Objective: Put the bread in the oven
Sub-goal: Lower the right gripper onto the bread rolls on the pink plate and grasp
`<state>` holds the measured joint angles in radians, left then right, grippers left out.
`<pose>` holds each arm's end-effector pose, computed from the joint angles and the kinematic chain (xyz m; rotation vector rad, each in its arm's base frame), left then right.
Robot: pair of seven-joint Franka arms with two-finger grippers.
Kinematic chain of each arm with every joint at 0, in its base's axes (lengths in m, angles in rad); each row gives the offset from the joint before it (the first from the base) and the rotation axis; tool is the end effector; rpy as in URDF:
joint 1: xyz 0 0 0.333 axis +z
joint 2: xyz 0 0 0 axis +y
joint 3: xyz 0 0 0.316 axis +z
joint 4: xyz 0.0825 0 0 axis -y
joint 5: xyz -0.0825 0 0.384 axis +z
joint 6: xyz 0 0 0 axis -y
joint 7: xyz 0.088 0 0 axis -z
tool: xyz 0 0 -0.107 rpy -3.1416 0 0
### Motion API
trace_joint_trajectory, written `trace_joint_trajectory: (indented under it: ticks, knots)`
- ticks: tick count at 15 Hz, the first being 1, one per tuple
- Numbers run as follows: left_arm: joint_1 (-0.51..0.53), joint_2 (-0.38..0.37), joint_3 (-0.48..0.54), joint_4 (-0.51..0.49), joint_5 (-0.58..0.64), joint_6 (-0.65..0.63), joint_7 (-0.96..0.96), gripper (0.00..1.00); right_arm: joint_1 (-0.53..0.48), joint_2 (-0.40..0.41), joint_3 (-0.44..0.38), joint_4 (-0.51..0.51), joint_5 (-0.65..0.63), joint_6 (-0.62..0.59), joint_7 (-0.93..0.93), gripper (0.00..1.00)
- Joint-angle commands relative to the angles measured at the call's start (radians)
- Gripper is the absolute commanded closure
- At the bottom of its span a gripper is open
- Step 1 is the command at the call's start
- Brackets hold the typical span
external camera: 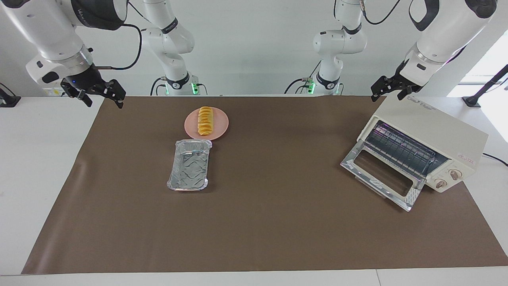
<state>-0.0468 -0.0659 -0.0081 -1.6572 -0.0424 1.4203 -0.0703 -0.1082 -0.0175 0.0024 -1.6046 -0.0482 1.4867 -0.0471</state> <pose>0.5146 -0.0335 0.6080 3.0988 0.0197 -0.2692 0.5355 -0.0624 0.6115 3.0956 -0.0934 -0.1609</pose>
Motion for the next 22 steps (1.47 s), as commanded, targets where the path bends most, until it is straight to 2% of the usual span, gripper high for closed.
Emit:
trace_joint_trajectory:
  ticks: [1, 7, 11, 13, 17, 21, 22]
  knots:
    - [-0.002, -0.017, 0.002, -0.015, 0.018, 0.015, 0.007, 0.0, -0.002, -0.007, -0.001, 0.0, 0.019, -0.014, 0.007, 0.0]
    - [-0.002, -0.017, 0.0, -0.016, 0.019, 0.015, 0.007, 0.0, 0.007, -0.012, 0.001, -0.008, 0.019, -0.016, 0.006, 0.0]
    - [-0.002, -0.017, 0.002, -0.016, 0.018, 0.015, 0.007, 0.0, 0.021, -0.053, 0.01, -0.089, 0.024, -0.013, 0.013, 0.0]
    - [-0.002, -0.017, 0.002, -0.016, 0.019, 0.015, 0.007, 0.0, 0.07, -0.081, 0.01, -0.159, 0.027, 0.042, 0.019, 0.0]
    - [-0.002, -0.017, 0.0, -0.016, 0.019, 0.015, 0.009, 0.0, 0.177, -0.163, 0.011, -0.444, 0.145, 0.194, 0.076, 0.0]
    - [-0.002, -0.017, 0.0, -0.015, 0.019, 0.015, 0.007, 0.0, 0.315, -0.162, 0.016, -0.616, 0.163, 0.334, 0.21, 0.0]
    - [-0.002, -0.017, 0.0, -0.016, 0.019, 0.015, 0.007, 0.0, 0.349, -0.168, 0.016, -0.667, 0.212, 0.371, 0.234, 0.0]
